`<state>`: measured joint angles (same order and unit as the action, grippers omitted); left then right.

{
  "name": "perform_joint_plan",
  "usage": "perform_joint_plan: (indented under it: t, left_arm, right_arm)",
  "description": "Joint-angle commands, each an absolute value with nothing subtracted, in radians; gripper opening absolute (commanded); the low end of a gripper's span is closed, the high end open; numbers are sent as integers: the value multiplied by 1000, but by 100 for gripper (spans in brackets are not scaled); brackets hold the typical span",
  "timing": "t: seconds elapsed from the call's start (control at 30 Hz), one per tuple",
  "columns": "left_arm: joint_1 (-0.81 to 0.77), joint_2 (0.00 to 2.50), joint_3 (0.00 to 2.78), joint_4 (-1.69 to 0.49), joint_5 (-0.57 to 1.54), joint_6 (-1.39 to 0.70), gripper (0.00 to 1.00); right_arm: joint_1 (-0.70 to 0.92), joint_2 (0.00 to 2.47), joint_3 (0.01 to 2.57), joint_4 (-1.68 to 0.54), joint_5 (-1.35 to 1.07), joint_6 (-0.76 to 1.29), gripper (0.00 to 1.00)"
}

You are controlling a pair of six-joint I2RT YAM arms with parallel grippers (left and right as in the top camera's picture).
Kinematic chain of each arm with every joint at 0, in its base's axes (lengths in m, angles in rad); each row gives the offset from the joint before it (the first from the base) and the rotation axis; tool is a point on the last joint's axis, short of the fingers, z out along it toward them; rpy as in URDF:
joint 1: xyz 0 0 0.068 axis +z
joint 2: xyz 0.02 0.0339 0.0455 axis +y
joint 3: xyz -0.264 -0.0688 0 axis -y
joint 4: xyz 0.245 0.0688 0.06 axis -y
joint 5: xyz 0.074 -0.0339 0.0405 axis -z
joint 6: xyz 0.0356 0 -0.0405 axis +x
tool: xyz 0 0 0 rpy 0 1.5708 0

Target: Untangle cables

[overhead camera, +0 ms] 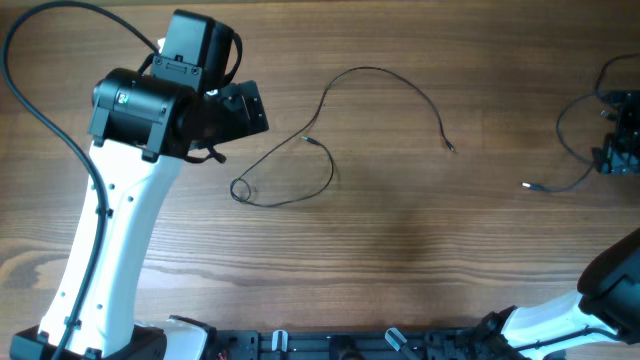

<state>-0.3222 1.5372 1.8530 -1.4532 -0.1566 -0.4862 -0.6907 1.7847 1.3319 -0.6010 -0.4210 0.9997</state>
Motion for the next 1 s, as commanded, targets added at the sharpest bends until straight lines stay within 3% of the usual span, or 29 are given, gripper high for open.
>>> perform_joint_plan:
  t: [0.0,0.13,0.23,0.3,0.37,0.53,0.73,0.83,0.97]
  left_arm:
    - [-323,1497,1853,-1445,-149,-474,100]
    - [-323,1490,1853,-1451,-149,-474,100]
    - [-323,1490,1852,-1451,-149,-475,100]
    - [-323,1490,1852,-1450,-149,-475,100]
    - [-323,1490,1852,-1447,-148,-475,100]
    - [-323,1490,1852,-1437,-98,-478,100]
    - [-323,1490,1852,-1462,-86,-477,100]
    - [-323,1490,1852,-1457,-86,-478,100]
    - [-323,1490,1852,-1456,-86,-478,100]
  right_arm:
    - [-701,1778,1336,-632,-512,1280,100]
    - [-701,1769,1336,-590,-722,1374,100]
    - [-701,1763,1336,-361,-1094,1375,100]
    - [-701,1746,1336,-210,-1314,1526,100]
    - [-701,1720,1336,-140,-1384,1667,100]
    - [-706,1689,1336,-324,-1087,1810,100]
    - [-733,1702,1334,-801,-801,1696,99]
    - [-728,1702,1334,-951,-739,1693,100]
    - [-725,1702,1334,-989,-733,1681,99]
